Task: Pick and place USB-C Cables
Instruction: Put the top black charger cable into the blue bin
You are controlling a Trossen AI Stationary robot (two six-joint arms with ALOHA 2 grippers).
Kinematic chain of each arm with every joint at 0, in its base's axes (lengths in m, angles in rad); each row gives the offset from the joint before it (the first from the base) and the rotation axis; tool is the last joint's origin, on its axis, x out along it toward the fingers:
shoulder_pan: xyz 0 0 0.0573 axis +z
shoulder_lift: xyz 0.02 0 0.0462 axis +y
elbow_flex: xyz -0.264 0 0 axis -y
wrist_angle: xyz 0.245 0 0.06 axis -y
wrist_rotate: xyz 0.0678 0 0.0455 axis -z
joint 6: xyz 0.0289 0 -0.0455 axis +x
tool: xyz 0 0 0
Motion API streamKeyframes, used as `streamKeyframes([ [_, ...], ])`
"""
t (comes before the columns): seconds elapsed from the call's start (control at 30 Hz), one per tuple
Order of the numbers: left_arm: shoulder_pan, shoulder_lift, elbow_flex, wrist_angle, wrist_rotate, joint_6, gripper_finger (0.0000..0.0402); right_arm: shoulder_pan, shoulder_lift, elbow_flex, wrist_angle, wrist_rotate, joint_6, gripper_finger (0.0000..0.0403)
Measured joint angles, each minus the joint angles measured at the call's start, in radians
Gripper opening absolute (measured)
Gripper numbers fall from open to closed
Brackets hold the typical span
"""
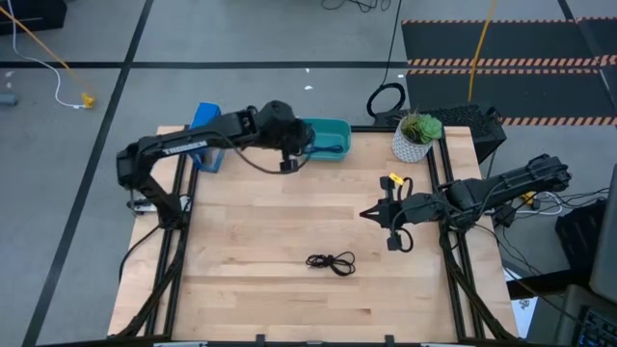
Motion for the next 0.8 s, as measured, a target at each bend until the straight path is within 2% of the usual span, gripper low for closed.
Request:
streamKeyframes([
  [0.37, 0.086, 0.199, 0.001, 0.237, 0.067, 0.019, 0.0042, 0.000, 0.000, 0.000, 0.008, 0.000, 0.000, 0.0000],
  [0.8, 0.192, 0.423, 0.001, 0.265, 0.069, 0.027, 0.0042, 0.000, 0.000, 0.000, -0.005, 0.000, -0.007, 0.0000],
])
